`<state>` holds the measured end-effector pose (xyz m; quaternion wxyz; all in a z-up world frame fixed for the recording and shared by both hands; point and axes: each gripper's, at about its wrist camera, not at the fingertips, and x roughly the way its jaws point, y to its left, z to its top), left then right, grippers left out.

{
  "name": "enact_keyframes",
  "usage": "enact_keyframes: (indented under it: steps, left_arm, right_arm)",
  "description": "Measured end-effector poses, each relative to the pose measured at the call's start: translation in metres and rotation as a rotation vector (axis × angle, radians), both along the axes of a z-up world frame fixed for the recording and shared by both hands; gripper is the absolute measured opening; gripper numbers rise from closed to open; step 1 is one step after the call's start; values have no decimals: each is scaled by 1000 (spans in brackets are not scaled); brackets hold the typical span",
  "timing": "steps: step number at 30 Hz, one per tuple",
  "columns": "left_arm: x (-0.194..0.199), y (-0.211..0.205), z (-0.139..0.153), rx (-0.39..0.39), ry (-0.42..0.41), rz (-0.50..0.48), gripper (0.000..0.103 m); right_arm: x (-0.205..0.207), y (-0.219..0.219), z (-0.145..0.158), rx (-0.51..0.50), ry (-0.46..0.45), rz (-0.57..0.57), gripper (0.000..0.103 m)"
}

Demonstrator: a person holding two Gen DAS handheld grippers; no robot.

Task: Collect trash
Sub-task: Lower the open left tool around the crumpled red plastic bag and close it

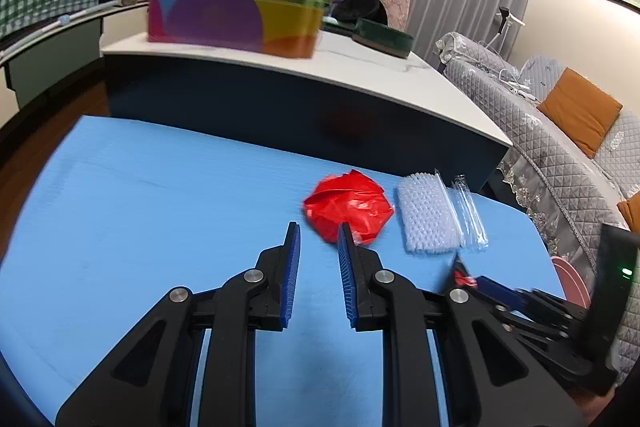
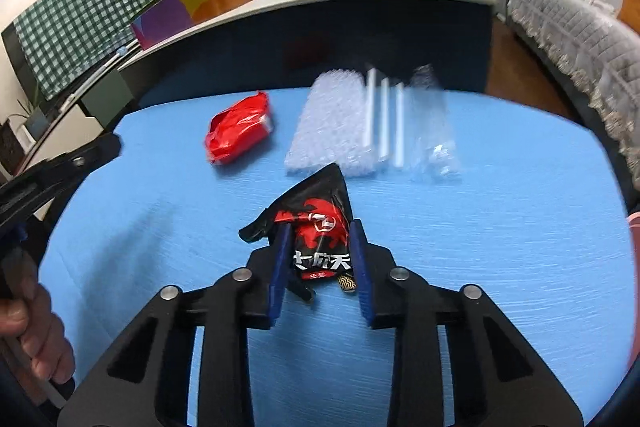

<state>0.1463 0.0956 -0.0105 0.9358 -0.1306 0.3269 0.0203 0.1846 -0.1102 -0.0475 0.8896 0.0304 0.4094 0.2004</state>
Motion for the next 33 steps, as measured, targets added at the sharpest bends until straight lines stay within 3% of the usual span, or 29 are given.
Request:
enact_keyframes:
  steps: [3,5,7,12,16,23,25,33]
  left_arm:
    - [15,-10,-8,-14,13,3,22]
    - [24,-15,-12,-27,20,9,35]
    - [35,-19,-17,-30,31,35,58]
    - [62,-29,-27,-25,86,115,77]
    - [76,-34,-31,-40,113,152,83]
    - [92,-43,-46,6,210,172,83]
    - [93,-41,-46,-4,215,167,75]
    - [71,-40,-36,-2,201,152,61]
  right_arm:
    - [1,-18,3,6,-4,-30,28]
    - [1,-32,4,7,-8,-47,28]
    - [-1,-45,4,7,-7,-60,28]
    - [-5,-71,4,6,-19,-90,28]
    - [-7,-84,1,7,-15,-104,28]
    - [-6,-93,-5,-2,-9,-113,28]
    - [-6,-93,-5,-3,-7,-115,28]
    - [-13,-95,3,-6,-23,-120,28]
